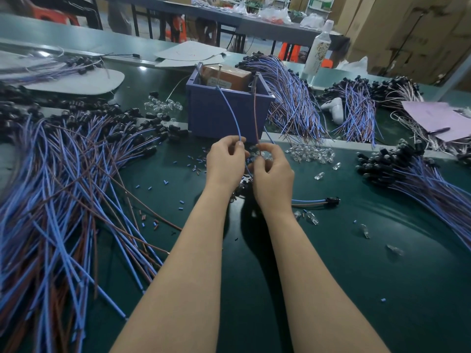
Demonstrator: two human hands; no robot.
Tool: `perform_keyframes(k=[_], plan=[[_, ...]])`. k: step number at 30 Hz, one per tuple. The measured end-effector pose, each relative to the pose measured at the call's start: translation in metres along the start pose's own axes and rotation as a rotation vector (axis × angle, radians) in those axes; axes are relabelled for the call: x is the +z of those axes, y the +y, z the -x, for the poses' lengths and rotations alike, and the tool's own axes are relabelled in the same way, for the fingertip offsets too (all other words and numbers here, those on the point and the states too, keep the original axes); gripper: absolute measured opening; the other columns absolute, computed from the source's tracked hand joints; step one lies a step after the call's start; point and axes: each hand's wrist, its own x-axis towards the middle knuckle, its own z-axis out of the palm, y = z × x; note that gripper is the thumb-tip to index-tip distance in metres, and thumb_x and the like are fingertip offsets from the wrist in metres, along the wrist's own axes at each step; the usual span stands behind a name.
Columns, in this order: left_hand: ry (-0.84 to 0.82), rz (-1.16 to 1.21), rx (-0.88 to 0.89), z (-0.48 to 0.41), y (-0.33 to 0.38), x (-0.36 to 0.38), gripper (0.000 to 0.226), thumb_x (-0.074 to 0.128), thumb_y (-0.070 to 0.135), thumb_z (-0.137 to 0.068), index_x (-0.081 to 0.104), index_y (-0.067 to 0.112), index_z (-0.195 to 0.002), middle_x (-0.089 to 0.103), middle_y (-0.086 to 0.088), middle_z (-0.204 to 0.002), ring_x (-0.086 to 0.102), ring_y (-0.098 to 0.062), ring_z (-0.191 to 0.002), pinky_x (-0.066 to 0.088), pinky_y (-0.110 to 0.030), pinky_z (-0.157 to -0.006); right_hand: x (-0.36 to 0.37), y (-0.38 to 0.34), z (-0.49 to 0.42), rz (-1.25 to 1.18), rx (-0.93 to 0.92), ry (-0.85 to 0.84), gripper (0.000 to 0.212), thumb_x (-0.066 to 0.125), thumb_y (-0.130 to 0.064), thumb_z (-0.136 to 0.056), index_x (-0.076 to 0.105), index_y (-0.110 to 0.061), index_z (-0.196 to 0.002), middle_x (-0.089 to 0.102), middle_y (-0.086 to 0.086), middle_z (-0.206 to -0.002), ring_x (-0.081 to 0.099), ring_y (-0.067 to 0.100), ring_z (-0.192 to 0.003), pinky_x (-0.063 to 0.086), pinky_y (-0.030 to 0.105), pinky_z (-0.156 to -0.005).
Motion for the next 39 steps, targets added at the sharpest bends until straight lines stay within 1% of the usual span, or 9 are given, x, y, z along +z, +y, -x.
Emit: perform_keyframes(k=[8,20,23,26,28,31,33,35,39], plan=[[-0.027,-0.019,0.001,0.003,0.003,-0.001,0.023,0.045,0.013,-0.098,0.063,0.01,-0.111,0.064,-0.001,-0.083,0.058,-0.007,-0.071,0.054,-0.036,-0.084,0.0,0.0,0.001,0.018,-0.013,-0.011,0.024,0.049,-0.008,-0.089,0.063,-0.014,-0.107,0.058,0.0,-0.066,0.046,0.02,-0.063,0.044,0.035,-0.069],[-0.046,-0.029,0.013,0.005,0.022,0.0,0.024,0.047,0.02,-0.098,0.068,0.009,-0.104,0.067,-0.004,-0.091,0.062,-0.021,-0.088,0.052,-0.044,-0.089,-0.008,-0.013,0.0,0.043,-0.035,-0.085,0.023,0.047,-0.011,-0.092,0.063,-0.016,-0.108,0.07,0.003,-0.085,0.064,0.024,-0.083,0.049,0.036,-0.081],[-0.054,-0.063,0.098,0.005,0.043,0.0,0.02,0.051,0.017,-0.097,0.068,0.008,-0.099,0.068,-0.005,-0.093,0.065,-0.021,-0.094,0.051,-0.041,-0.091,-0.021,-0.026,-0.003,0.072,-0.096,-0.163,0.019,0.048,-0.014,-0.095,0.064,-0.011,-0.106,0.069,0.006,-0.089,0.063,0.026,-0.088,0.047,0.039,-0.082],[-0.053,-0.074,0.278,0.006,0.081,0.005,0.02,0.053,0.019,-0.096,0.069,0.007,-0.1,0.067,-0.001,-0.087,0.06,-0.01,-0.078,0.051,-0.029,-0.081,-0.042,-0.036,-0.016,0.212,-0.2,-0.162,0.02,0.051,-0.015,-0.093,0.066,-0.008,-0.106,0.061,0.012,-0.102,0.056,0.026,-0.093,0.044,0.038,-0.085],[-0.112,-0.074,0.414,0.012,0.112,0.015,0.02,0.052,0.02,-0.097,0.068,0.01,-0.101,0.064,0.008,-0.083,0.055,-0.001,-0.071,0.049,-0.019,-0.073,-0.062,-0.043,-0.025,0.279,-0.229,-0.066,0.014,0.052,-0.015,-0.091,0.064,-0.01,-0.084,0.055,0.008,-0.089,0.051,0.017,-0.08,0.04,0.028,-0.072],[-0.24,-0.009,0.558,0.031,0.152,0.043,0.021,0.054,0.021,-0.096,0.066,0.009,-0.109,0.064,0.006,-0.092,0.057,0.0,-0.077,0.048,-0.013,-0.072,-0.099,-0.05,-0.032,0.113,-0.248,0.171,0.039,0.052,-0.007,-0.088,0.039,-0.021,-0.055,0.04,-0.01,-0.052,0.037,0.002,-0.047,0.024,0.016,-0.047],[-0.191,-0.05,0.596,0.041,0.163,0.064,0.025,0.053,0.028,-0.096,0.065,0.011,-0.111,0.062,0.004,-0.092,0.057,-0.004,-0.078,0.046,-0.013,-0.069,-0.127,-0.048,-0.035,-0.06,-0.225,0.335,0.032,0.054,-0.009,-0.092,0.052,-0.018,-0.061,0.046,-0.014,-0.05,0.044,-0.003,-0.042,0.03,0.008,-0.046],[-0.137,-0.18,0.507,0.047,0.157,0.088,0.03,0.048,0.035,-0.098,0.064,0.015,-0.112,0.061,0.004,-0.087,0.058,-0.012,-0.079,0.042,-0.021,-0.067,-0.154,-0.041,-0.039,-0.346,-0.112,0.488,0.025,0.053,-0.013,-0.096,0.061,-0.009,-0.073,0.058,-0.008,-0.053,0.055,-0.003,-0.045,0.045,0.011,-0.052],[-0.527,-0.135,0.154,0.063,0.131,0.153,0.037,0.039,0.034,-0.101,0.056,0.009,-0.121,0.066,-0.015,-0.113,0.063,-0.033,-0.104,0.051,-0.043,-0.091,-0.196,-0.018,-0.038,-0.836,0.081,0.604,0.026,0.051,-0.013,-0.097,0.061,-0.006,-0.075,0.065,-0.003,-0.052,0.064,0.009,-0.052,0.055,0.021,-0.057]])
